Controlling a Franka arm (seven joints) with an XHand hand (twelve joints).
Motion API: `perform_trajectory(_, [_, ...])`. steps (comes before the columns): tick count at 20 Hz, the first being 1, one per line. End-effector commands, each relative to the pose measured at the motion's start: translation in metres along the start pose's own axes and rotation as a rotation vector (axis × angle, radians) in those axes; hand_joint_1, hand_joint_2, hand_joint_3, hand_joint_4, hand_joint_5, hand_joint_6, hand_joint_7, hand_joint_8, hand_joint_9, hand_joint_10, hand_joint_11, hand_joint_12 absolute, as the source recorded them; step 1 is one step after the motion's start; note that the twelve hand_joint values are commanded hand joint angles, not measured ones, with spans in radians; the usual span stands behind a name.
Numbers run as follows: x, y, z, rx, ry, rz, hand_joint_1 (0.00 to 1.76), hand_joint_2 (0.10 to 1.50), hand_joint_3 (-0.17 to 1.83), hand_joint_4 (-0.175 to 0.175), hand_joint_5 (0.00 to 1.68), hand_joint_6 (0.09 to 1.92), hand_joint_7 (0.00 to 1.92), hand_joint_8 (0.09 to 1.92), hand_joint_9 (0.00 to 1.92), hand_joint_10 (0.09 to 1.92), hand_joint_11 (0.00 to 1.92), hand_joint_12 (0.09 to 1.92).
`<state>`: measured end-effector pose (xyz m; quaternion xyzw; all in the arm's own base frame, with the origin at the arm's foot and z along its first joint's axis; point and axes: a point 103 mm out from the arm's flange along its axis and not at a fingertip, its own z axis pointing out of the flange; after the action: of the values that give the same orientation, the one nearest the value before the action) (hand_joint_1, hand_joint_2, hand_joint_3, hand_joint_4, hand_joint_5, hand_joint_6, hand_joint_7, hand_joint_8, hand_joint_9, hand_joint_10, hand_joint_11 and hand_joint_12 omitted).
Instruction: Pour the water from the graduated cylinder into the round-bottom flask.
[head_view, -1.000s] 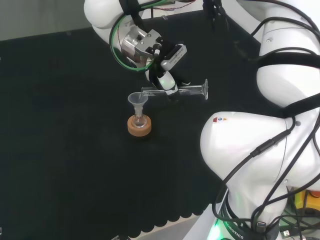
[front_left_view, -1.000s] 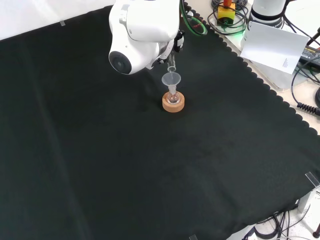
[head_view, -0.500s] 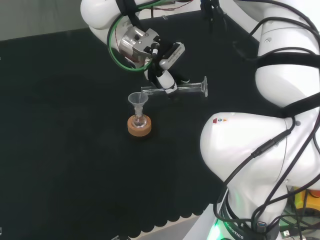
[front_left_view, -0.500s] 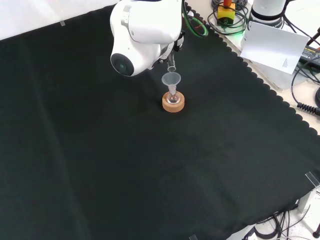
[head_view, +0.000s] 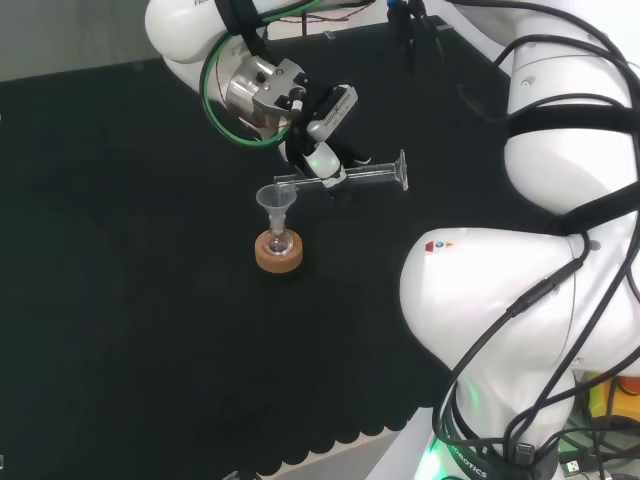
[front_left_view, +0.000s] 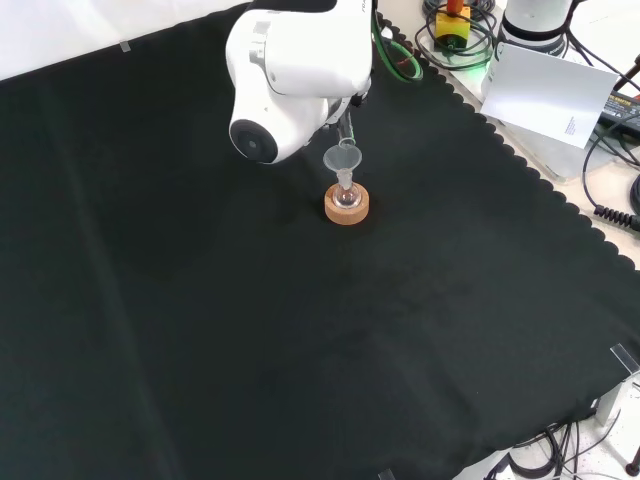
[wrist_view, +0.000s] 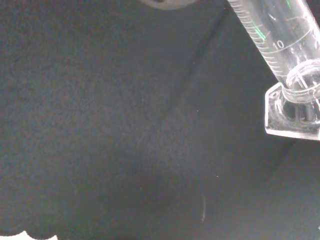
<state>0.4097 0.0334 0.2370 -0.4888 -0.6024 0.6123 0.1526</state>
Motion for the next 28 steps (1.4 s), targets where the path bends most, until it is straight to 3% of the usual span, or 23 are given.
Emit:
perform_trajectory(1, [0.0, 0.001, 0.001, 0.007, -0.025, 0.03, 1.27, 1.09, 0.0, -0.175, 1.02, 0.93, 1.05, 0.92, 1.46, 0.09, 1.24, 0.74])
perform_trajectory(11, [-0.004, -0.003, 0.001, -0.014, -0.014, 0.03, 1.27, 1.09, 0.0, -0.175, 1.02, 0.93, 1.05, 0.92, 1.46, 0.09, 1.25, 0.74])
perform_trajectory(23, [-0.02, -0.009, 0.018, -0.281, 0.149, -0.065, 1.27, 1.09, 0.0, -0.175, 1.02, 0.94, 1.05, 0.93, 1.45, 0.09, 1.24, 0.73])
perform_trajectory(28, [-0.026, -0.014, 0.022, -0.427, 0.216, -0.112, 1.27, 1.09, 0.0, -0.175, 1.02, 0.94, 1.04, 0.93, 1.45, 0.09, 1.24, 0.73])
